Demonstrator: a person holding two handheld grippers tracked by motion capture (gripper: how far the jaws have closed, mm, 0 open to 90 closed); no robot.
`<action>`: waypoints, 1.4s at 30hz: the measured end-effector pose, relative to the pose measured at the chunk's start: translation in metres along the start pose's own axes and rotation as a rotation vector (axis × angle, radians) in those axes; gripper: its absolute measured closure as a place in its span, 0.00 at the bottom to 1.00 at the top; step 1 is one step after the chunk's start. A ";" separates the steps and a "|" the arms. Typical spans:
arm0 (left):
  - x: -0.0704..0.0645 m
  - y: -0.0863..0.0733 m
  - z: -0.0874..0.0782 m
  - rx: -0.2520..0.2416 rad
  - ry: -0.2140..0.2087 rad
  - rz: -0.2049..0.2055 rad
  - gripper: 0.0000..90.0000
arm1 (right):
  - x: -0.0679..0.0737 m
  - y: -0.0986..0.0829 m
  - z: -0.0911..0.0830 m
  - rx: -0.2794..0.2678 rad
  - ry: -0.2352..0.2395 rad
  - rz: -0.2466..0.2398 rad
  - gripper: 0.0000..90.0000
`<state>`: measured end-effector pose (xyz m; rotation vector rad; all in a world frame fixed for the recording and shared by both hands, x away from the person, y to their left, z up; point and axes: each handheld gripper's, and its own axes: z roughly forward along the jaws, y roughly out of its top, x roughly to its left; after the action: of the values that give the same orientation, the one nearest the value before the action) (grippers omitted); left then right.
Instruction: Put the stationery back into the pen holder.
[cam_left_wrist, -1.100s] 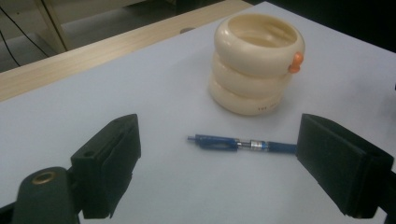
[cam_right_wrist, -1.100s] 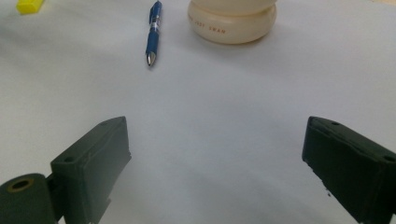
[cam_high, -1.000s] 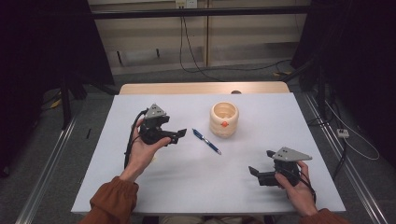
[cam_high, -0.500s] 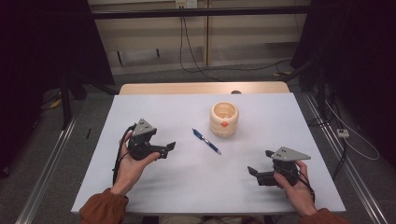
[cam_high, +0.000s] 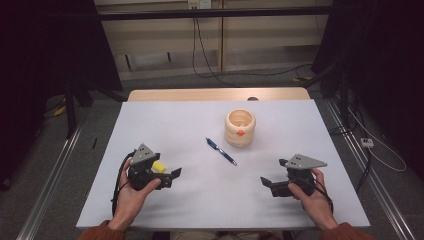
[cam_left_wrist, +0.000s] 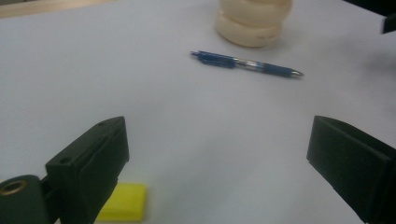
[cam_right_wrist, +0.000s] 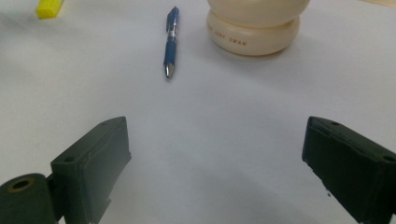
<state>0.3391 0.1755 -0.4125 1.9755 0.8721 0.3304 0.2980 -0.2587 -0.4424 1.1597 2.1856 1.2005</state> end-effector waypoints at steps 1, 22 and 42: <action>-0.003 -0.002 -0.002 -0.009 -0.002 0.006 0.05 | 0.000 0.002 0.002 0.002 0.014 -0.004 0.08; -0.015 -0.038 -0.011 -0.023 0.040 0.019 0.06 | 0.017 0.047 0.059 0.201 0.055 -0.054 0.15; -0.015 -0.040 -0.007 -0.007 0.038 0.020 0.06 | 0.029 0.086 0.113 0.361 0.088 -0.119 0.37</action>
<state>0.3070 0.1828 -0.4402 1.9782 0.8745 0.3833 0.3965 -0.1529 -0.4330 1.1065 2.5729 0.8446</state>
